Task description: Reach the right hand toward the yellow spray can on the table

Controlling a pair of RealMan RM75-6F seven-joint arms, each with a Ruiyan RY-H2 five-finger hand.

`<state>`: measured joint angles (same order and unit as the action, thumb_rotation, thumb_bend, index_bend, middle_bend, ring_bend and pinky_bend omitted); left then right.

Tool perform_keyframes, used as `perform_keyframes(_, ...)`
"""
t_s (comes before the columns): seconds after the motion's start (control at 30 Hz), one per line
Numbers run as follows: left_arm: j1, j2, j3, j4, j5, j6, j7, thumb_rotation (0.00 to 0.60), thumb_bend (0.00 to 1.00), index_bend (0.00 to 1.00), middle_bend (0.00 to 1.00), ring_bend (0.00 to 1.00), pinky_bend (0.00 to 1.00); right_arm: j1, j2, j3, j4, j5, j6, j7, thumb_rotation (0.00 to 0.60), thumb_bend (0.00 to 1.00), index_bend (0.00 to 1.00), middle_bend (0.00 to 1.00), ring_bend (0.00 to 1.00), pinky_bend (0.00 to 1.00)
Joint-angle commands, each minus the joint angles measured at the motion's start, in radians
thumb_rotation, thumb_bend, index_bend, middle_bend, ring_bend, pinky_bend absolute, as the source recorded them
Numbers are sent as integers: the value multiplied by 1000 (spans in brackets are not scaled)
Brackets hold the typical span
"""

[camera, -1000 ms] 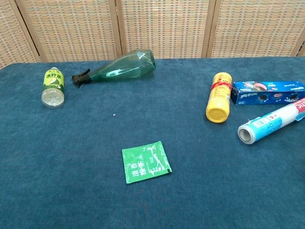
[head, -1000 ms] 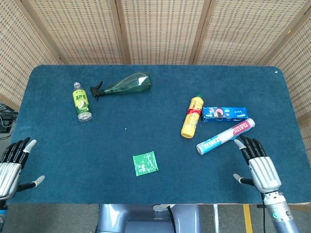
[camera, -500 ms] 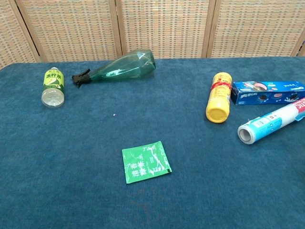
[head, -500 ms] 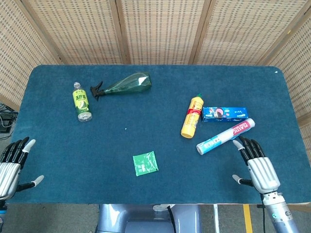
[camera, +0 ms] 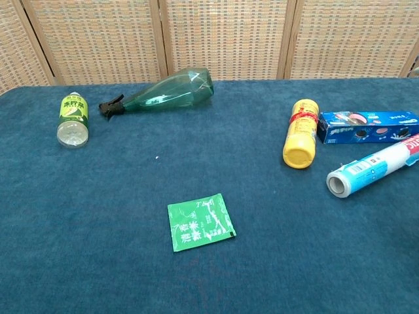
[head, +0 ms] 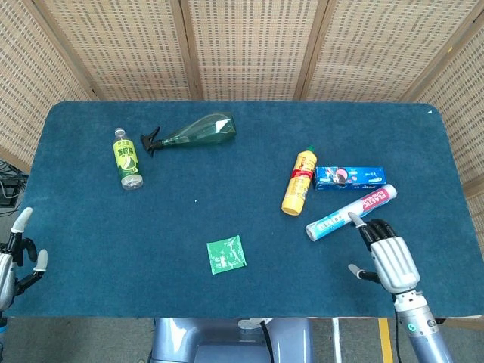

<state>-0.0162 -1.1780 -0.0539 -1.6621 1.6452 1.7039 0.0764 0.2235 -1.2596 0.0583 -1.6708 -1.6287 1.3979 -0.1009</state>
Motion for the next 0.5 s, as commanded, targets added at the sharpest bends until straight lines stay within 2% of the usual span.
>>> perform_keyframes(0.03,-2,5,0,0,-6,-9,-2,600,586,0,790,778,788,61,-33,5,-35,15,-106,-117,600,371,12,697,649,492)
perform_keyframes(0.27,-3,19,2,-3,-17,-24,-24,600,687,0,790,778,780,144,-101,-4,-117,95,-287,-298,600,619,70,728,701,503)
perform_keyframes(0.33,-3,21,3,-2,-20,-27,-27,600,764,0,770,764,758,161,-119,-6,-132,121,-324,-333,600,694,81,729,707,505)
perform_keyframes(0.4,-4,24,3,-3,-23,-32,-36,600,812,0,711,717,715,178,-143,-5,-146,152,-353,-378,600,736,96,730,707,505)
perform_keyframes(0.5,-4,25,0,2,-26,-29,-41,600,824,0,541,590,604,197,-182,-3,-167,195,-382,-431,600,770,121,731,711,511)
